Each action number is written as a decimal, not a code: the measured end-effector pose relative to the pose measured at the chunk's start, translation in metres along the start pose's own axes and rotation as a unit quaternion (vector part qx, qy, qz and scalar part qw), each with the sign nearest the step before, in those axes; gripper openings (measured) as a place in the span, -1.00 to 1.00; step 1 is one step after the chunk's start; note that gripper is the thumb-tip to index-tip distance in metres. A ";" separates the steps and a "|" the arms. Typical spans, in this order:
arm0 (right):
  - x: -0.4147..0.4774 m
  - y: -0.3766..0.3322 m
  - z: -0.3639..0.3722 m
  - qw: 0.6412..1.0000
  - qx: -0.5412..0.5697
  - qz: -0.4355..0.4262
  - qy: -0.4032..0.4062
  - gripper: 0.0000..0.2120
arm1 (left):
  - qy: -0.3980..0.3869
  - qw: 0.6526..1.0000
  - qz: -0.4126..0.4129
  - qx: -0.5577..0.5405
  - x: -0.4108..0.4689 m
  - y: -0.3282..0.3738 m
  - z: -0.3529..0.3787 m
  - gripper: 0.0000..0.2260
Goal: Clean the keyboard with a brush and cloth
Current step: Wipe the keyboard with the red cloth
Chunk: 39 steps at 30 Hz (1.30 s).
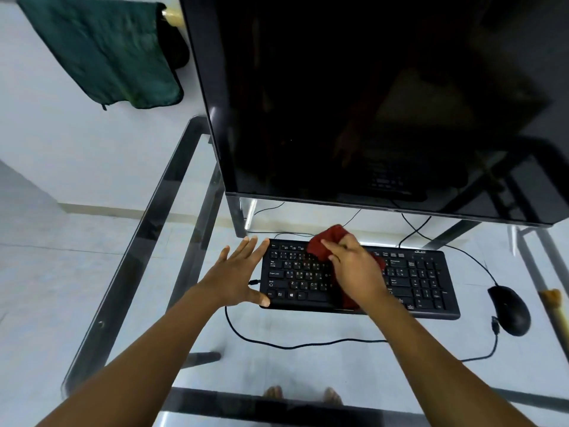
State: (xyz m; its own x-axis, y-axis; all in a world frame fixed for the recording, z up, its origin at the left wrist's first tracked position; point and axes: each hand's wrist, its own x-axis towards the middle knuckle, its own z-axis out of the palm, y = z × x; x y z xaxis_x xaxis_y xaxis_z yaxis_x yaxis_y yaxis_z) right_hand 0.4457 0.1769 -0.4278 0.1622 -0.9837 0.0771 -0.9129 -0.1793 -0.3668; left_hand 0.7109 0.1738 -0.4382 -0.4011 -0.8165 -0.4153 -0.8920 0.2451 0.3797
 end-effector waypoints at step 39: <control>-0.002 -0.073 0.028 0.984 0.035 -0.141 -0.100 -0.64 | 0.013 0.999 0.006 -0.030 -0.001 -0.005 0.003 0.11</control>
State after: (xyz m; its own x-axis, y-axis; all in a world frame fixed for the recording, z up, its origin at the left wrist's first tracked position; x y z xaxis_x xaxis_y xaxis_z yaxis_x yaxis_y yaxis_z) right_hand 0.5229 0.1913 -0.4274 0.4826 -0.8758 0.0031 -0.7943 -0.4391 -0.4198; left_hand 0.7147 0.1751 -0.4423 -0.4061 -0.8266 -0.3897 -0.8725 0.2239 0.4343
